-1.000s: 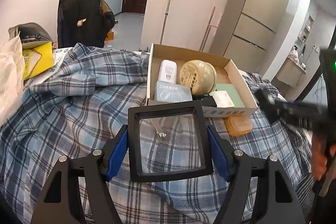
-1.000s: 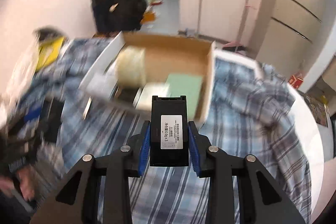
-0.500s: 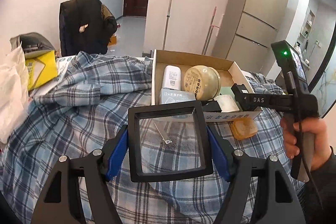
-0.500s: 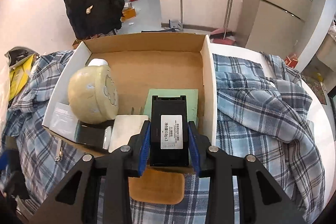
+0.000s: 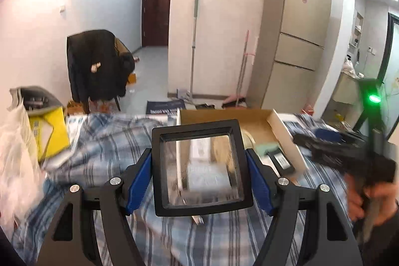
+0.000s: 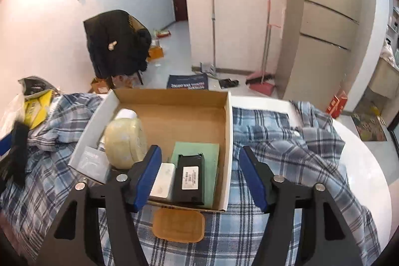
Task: Organize rigid objects
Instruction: 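Lower the black frame into the cardboard box and open the left gripper, then reach the right gripper to the orange translucent lid and grasp it, then grasp the metal nail clipper with the left gripper while the right holds the orange lid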
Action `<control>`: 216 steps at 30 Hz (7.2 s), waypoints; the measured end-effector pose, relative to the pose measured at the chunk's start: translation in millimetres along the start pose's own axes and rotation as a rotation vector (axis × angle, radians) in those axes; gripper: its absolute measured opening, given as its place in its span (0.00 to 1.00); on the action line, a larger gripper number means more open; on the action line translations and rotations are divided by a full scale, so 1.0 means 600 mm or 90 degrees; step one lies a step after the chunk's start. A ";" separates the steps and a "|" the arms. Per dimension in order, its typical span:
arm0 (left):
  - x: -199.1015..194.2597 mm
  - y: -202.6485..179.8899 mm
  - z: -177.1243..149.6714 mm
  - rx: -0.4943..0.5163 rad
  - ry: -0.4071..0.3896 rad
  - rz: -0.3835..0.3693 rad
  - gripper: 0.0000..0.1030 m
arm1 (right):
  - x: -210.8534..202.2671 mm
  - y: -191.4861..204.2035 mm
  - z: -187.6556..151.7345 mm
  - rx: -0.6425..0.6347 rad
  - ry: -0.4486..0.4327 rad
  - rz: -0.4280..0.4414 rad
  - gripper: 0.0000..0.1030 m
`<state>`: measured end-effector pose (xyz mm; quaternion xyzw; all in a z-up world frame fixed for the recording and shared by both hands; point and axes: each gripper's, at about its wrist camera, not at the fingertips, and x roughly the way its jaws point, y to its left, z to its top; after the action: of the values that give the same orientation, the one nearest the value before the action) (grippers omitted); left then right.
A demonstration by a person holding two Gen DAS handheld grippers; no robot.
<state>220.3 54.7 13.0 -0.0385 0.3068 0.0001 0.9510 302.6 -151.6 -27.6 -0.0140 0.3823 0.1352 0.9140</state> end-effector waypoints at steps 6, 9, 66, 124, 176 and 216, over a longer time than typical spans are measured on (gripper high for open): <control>0.050 -0.014 0.013 -0.040 0.032 -0.035 0.72 | -0.016 -0.030 0.016 0.025 -0.007 -0.008 0.62; 0.073 -0.052 0.014 -0.021 0.058 -0.052 0.72 | -0.017 -0.049 0.022 0.039 -0.002 -0.034 0.62; -0.104 -0.113 0.078 0.069 -0.276 -0.046 1.00 | -0.183 -0.068 0.050 0.064 -0.148 -0.073 0.77; 0.000 0.017 -0.075 0.002 -0.133 0.010 1.00 | 0.049 0.072 -0.139 -0.053 0.119 -0.031 0.59; 0.138 0.010 -0.118 -0.032 0.241 0.006 0.11 | -0.034 -0.034 -0.154 -0.025 0.063 -0.006 0.59; 0.139 0.001 -0.117 0.002 0.264 0.032 0.25 | -0.036 -0.040 -0.153 -0.012 0.069 0.004 0.59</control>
<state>247.2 47.9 -92.4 -0.0288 0.4969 0.0152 0.8672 230.5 -191.4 -79.1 -0.0283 0.4302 0.1408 0.8912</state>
